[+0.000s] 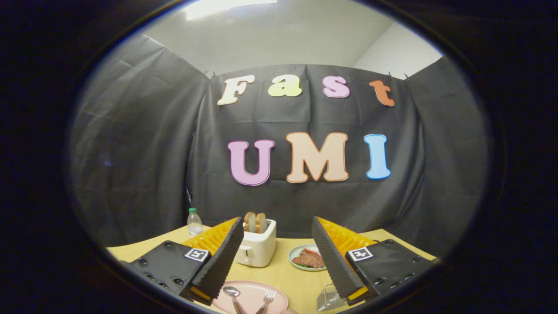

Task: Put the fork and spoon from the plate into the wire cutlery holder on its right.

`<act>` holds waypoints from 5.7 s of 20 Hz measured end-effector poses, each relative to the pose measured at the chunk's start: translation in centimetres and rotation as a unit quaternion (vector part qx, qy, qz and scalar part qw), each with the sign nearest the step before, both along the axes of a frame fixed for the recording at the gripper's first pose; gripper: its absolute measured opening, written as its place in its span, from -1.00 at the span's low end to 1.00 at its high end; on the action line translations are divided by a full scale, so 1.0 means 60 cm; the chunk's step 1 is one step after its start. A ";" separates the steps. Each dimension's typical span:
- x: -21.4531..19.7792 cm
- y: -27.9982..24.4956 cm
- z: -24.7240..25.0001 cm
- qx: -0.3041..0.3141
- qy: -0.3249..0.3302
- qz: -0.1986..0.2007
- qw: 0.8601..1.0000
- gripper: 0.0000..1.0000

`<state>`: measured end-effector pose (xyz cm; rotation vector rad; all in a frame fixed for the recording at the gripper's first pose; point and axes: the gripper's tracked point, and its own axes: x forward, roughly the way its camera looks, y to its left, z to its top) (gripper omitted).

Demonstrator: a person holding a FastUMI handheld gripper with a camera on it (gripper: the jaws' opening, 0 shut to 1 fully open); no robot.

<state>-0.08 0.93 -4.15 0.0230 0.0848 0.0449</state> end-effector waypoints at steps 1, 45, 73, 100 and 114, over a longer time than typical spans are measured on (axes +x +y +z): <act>0.000 0.002 -0.004 -0.003 0.003 0.002 1.000 1.00; -0.127 0.052 -0.512 -0.056 0.387 0.054 0.919 0.55; -0.116 0.001 -0.415 -0.067 0.422 0.101 0.899 -0.83; -0.145 -0.263 -0.369 -0.117 0.534 0.148 0.824 -0.82; -0.135 -0.251 -0.373 -0.095 0.540 0.146 0.823 -0.20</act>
